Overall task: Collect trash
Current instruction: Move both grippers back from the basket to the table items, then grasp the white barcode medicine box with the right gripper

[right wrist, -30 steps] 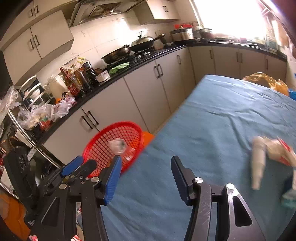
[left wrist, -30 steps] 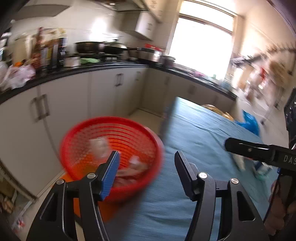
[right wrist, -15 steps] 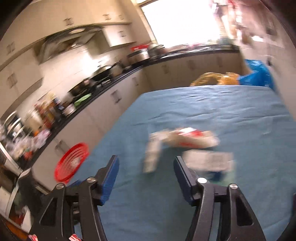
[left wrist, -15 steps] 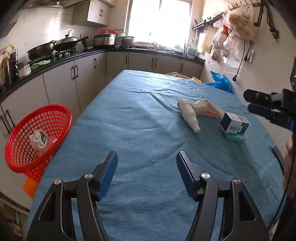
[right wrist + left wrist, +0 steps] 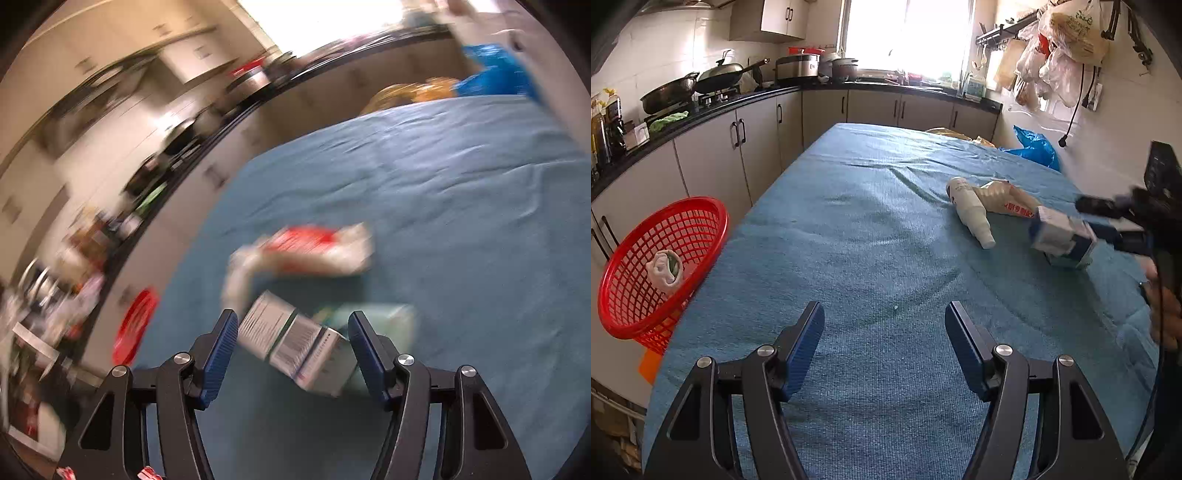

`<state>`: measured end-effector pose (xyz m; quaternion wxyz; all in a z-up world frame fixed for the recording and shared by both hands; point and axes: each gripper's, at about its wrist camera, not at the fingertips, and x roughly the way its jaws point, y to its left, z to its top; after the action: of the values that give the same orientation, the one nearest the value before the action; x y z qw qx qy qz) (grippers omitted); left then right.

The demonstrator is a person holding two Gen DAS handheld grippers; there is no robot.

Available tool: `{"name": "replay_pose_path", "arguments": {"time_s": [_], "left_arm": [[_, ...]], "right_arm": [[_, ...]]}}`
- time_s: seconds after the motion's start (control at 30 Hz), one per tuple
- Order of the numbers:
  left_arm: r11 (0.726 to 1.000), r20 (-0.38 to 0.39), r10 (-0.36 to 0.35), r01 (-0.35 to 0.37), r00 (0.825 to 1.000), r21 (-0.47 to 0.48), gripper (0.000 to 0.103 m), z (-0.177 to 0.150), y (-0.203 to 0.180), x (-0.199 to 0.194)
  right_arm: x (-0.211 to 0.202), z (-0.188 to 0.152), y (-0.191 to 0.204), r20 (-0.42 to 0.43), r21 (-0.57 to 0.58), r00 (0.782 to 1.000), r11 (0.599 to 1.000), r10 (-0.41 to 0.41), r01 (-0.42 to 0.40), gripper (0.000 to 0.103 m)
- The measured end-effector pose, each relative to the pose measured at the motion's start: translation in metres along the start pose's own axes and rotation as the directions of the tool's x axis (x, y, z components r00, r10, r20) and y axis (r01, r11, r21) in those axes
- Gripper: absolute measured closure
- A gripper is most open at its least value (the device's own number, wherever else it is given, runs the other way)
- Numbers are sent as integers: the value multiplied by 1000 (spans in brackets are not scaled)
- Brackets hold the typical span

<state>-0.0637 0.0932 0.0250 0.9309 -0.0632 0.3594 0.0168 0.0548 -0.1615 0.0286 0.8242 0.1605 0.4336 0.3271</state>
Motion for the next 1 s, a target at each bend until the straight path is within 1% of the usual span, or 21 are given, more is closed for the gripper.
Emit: {"name": "replay_pose_path", "arguments": {"time_s": [0.07,0.1,0.13,0.2,0.23,0.27,0.33,0.37,0.43,0.5,0.53,0.57,0.6,0.63,0.73,0.77,0.83,0.93,1.0], "left_arm": [[1000,-3,-8,8,1000,-6,36,0,3,0],[1000,-5,-10,10,1000,-8,36,-1,3,0],[1000,-5,-12,11,1000,-8,36,-1,3,1],[1000,-2,-14,14,1000,-9,36,0,3,1],[1000,1,-13,13,1000,-10,36,0,3,1],[1000,3,-14,14,1000,-10,36,0,3,0],[1000,3,-18,18,1000,-10,36,-1,3,0],[1000,5,-17,17,1000,-11,36,-1,3,0],[1000,5,-17,17,1000,-9,36,-1,3,-1],[1000,3,-13,13,1000,-8,36,-1,3,-1],[1000,3,-12,12,1000,-6,36,-1,3,-1],[1000,3,-7,7,1000,-4,36,-2,3,-1],[1000,5,0,0,1000,-1,36,-1,2,-2],[1000,5,6,-6,1000,4,36,-1,1,-2],[1000,-17,-13,13,1000,3,36,3,-4,-4],[1000,-18,-23,23,1000,1,36,6,-6,-6],[1000,-16,-30,30,999,6,36,14,-13,-9],[999,-21,-31,31,999,25,36,32,-29,-8],[998,-39,-50,51,998,30,36,47,-40,-1]], "right_arm": [[6,-14,16,-54,-66,998,997,39,-42,35],[9,-21,25,-76,-103,996,994,39,-46,35],[10,-24,31,-74,-135,997,991,1,-11,35],[12,-28,43,-38,-216,994,972,-104,93,35],[13,-29,48,-23,-249,990,960,-140,130,32],[15,-30,53,-21,-264,987,953,-157,146,29],[20,-30,57,-24,-271,983,947,-183,170,29],[25,-31,60,-24,-279,977,939,-214,199,29],[34,-29,62,-31,-273,968,934,-249,232,29],[44,-29,59,-56,-259,962,934,-268,245,39],[50,-29,57,-69,-256,953,929,-293,267,57],[52,-30,54,-76,-251,949,927,-306,279,61],[53,-31,52,-76,-245,949,928,-306,280,65],[52,-31,50,-71,-243,951,930,-301,276,66],[44,-29,43,-48,-208,968,951,-245,231,66],[36,-28,39,-22,-186,980,964,-198,190,66],[24,-26,35,35,-151,990,979,-134,137,66],[5,-21,26,118,-91,988,990,-95,106,66],[-7,-20,20,161,-53,983,994,-88,98,66]]}}
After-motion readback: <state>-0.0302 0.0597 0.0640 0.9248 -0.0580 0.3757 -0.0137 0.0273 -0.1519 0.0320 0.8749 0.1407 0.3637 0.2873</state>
